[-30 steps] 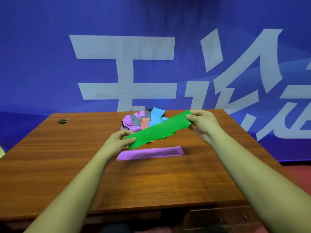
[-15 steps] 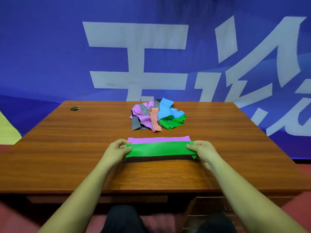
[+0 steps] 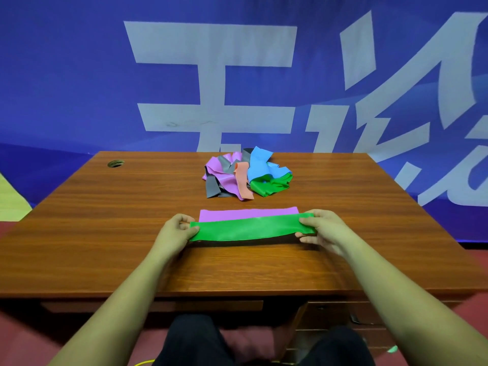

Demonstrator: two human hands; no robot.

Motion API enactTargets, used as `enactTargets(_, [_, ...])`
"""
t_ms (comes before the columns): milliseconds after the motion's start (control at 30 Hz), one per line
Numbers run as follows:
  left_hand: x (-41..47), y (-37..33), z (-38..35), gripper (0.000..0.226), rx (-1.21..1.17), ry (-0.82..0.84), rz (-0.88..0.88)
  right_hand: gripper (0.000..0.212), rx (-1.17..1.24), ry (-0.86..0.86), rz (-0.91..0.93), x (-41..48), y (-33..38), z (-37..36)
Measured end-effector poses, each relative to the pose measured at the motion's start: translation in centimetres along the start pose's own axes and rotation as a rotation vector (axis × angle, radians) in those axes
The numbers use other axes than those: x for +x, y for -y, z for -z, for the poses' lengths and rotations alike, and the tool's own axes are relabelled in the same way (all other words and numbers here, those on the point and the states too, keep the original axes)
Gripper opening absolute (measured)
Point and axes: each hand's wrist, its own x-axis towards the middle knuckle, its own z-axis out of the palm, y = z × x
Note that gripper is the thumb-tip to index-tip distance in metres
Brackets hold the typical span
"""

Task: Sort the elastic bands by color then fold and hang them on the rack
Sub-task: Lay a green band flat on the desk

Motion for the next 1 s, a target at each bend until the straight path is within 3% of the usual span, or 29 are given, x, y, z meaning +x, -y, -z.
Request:
enactTargets(100, [0.1,0.1,-0.2,0.012,0.113,-0.032,-0.036,0.010,-0.130,-0.125,0.006,0.5,-1.0,-0.4])
enactTargets(200, [0.4,0.3,-0.6,0.017,0.205,-0.043,-0.082,0.013,-0.496,-0.318,0.119,1.2,-2.1,-0.4])
enactTargets(267, [0.4,0.4,-0.9,0.025,0.218,-0.049,-0.101,0.013,-0.606,-0.386,0.198,1.3,-2.6,-0.5])
enactTargets(533, [0.3,1.3,-2.6,0.027,0.367,-0.182,-0.239,0.038,-0.618,-0.367,0.394,1.6,-4.5,-1.5])
enactTargets(800, [1.1,3.3,-2.6,0.007,0.564,-0.212,-0.315,0.015,-0.841,-0.480,0.483,2.9,-6.8,-1.4])
enactTargets(1000, [2.0,1.9,-2.1,0.013,0.576,-0.237,-0.322,0.023,-0.884,-0.531,0.522,3.7,-5.5,-1.4])
